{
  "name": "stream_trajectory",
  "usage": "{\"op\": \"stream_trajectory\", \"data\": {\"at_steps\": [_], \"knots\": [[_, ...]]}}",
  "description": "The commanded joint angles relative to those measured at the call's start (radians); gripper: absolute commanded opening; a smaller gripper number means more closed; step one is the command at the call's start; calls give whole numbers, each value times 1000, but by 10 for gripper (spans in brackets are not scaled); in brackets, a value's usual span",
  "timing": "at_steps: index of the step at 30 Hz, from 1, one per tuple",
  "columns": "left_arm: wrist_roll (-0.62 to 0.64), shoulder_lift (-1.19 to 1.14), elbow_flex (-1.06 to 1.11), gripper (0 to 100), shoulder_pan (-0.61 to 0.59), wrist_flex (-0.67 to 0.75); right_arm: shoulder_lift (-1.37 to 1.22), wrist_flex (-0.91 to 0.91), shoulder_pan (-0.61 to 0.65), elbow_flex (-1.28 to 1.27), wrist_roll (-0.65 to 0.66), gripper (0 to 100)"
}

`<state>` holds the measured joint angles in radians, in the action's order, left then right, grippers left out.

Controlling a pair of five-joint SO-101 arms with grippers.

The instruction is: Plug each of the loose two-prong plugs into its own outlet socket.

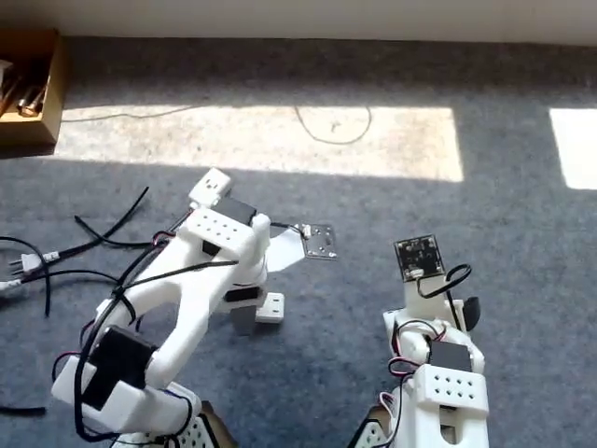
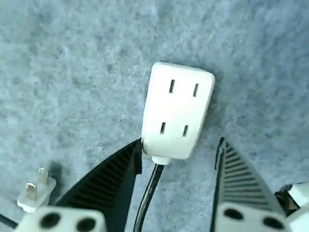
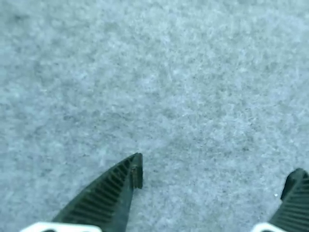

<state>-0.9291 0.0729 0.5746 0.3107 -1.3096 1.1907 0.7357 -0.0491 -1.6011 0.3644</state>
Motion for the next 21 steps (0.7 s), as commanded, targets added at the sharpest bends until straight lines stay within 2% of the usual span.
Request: {"op": "stream_trajectory", "data": {"at_steps": [1, 5, 10, 13, 16, 21], "knots": [[-51, 81, -33, 267, -8, -64, 12, -12, 7, 12, 11, 429], [-61, 162, -42, 267, -68, -86, 12, -12, 7, 12, 11, 429], [-54, 311, -68, 267, -246, -80, 12, -12, 7, 10, 11, 429], [-5, 384, -70, 267, -346, -75, 12, -12, 7, 10, 11, 429], [49, 429, -67, 267, -438, 17, 12, -12, 7, 10, 11, 429], [114, 346, -67, 267, -624, 279, 12, -12, 7, 8, 11, 429]]}}
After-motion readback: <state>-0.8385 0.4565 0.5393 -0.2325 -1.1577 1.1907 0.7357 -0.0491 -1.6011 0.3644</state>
